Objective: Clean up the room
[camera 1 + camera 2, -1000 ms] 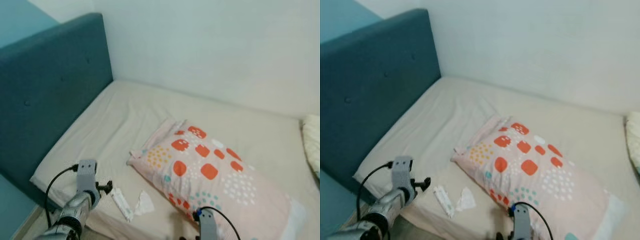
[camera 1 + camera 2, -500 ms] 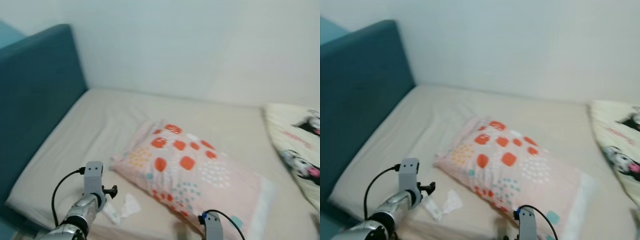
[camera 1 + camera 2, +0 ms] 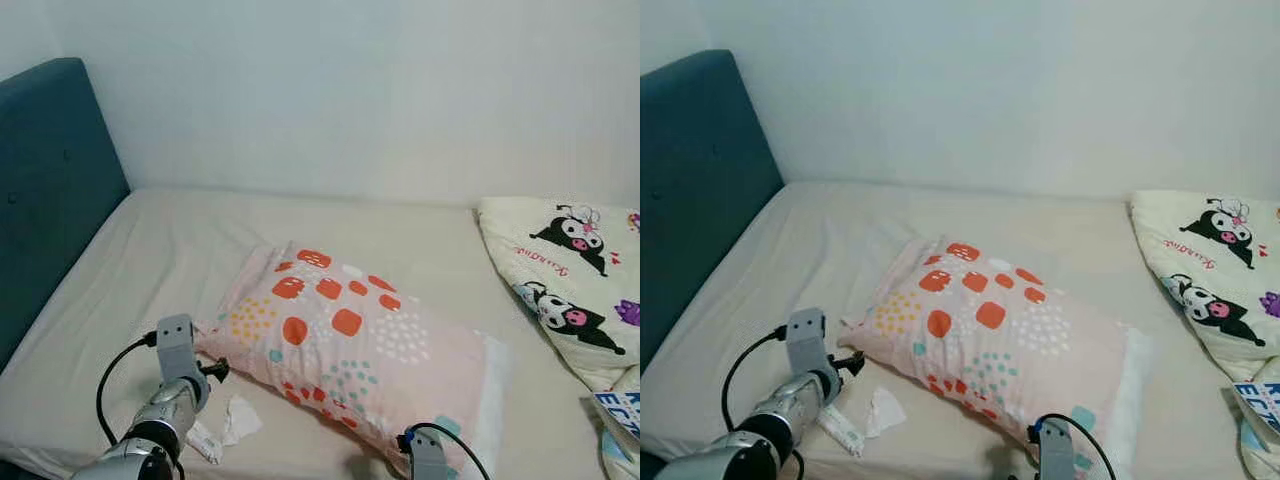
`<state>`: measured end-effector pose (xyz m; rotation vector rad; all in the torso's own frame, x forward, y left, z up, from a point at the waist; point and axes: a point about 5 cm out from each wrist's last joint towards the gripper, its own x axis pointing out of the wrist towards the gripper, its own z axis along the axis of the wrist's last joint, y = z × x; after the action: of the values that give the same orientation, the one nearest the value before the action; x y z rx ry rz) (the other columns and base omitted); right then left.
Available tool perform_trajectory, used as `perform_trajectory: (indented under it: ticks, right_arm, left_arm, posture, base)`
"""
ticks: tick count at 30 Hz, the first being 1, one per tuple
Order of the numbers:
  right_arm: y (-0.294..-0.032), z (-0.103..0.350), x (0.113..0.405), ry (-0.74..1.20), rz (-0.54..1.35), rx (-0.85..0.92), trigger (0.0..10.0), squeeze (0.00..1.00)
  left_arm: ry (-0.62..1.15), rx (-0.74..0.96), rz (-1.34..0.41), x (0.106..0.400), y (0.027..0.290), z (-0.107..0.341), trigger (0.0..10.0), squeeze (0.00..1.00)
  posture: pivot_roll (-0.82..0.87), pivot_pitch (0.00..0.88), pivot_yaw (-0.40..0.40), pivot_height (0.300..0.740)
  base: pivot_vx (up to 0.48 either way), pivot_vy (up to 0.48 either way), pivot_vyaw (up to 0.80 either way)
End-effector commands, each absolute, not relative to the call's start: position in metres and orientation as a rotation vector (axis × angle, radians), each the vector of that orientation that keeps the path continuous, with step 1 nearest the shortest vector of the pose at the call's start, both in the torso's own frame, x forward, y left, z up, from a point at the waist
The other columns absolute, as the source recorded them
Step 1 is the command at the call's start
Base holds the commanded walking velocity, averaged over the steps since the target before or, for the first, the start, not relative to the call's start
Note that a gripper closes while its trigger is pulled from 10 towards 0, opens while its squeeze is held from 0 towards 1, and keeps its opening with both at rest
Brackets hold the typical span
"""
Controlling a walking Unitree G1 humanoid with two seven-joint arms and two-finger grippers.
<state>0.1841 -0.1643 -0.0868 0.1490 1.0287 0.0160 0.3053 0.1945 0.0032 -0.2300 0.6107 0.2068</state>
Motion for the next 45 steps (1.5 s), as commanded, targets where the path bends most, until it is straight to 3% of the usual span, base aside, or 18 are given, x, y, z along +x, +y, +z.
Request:
perform_trajectory:
  ticks: [1, 12, 15, 17, 20, 22, 32, 45]
  right_arm:
    - [-0.163, -0.088, 0.182, 1.039, 0.024, 0.127, 10.0, 0.0]
    - [-0.168, -0.086, 0.186, 1.026, -0.011, 0.058, 10.0, 0.0]
    - [-0.171, -0.068, 0.218, 0.895, -0.021, 0.177, 10.0, 0.0]
    - [-0.159, -0.053, 0.24, 0.815, 0.085, 0.229, 10.0, 0.0]
    - [-0.148, -0.046, 0.25, 0.786, 0.175, 0.212, 10.0, 0.0]
    - [-0.124, -0.032, 0.266, 0.736, 0.334, 0.183, 10.0, 0.0]
    - [-0.067, -0.007, 0.28, 0.648, 0.672, 0.19, 10.0, 0.0]
    - [-0.061, 0.011, 0.294, 0.562, 0.713, 0.202, 10.0, 0.0]
  left_arm:
    - [0.637, -0.242, 0.237, 0.303, 0.198, 0.001, 10.0, 0.0]
    - [0.728, -0.216, 0.193, 0.292, 0.189, -0.012, 10.0, 0.0]
    - [0.779, -0.152, 0.168, 0.28, 0.19, -0.022, 10.0, 0.0]
    - [0.81, -0.155, 0.187, 0.272, 0.194, -0.029, 10.0, 0.0]
    - [0.827, -0.15, 0.195, 0.268, 0.195, -0.032, 10.0, 0.0]
    - [0.854, -0.15, 0.208, 0.26, 0.198, -0.038, 10.0, 0.0]
    - [0.85, -0.241, 0.286, 0.247, 0.21, -0.045, 10.0, 0.0]
    - [0.784, -0.271, 0.3, 0.257, 0.214, -0.037, 10.0, 0.0]
  posture:
    - [-0.09, 0.055, -0.016, 0.74]
    - [-0.1, 0.057, 0.004, 0.725]
    - [-0.11, 0.059, 0.011, 0.71]
    - [-0.11, 0.061, 0.015, 0.7]
    - [-0.11, 0.061, 0.013, 0.695]
    - [-0.11, 0.063, 0.011, 0.685]
    - [-0.1, 0.07, 0.0, 0.65]
    - [-0.11, 0.085, 0.004, 0.605]
  base:
    - [0.0, 0.0, 0.0]
    - [0.0, 0.0, 0.0]
    - [0.0, 0.0, 0.0]
    - [0.0, 0.0, 0.0]
    - [0.0, 0.0, 0.0]
    - [0.0, 0.0, 0.0]
    - [0.0, 0.0, 0.0]
    - [0.0, 0.0, 0.0]
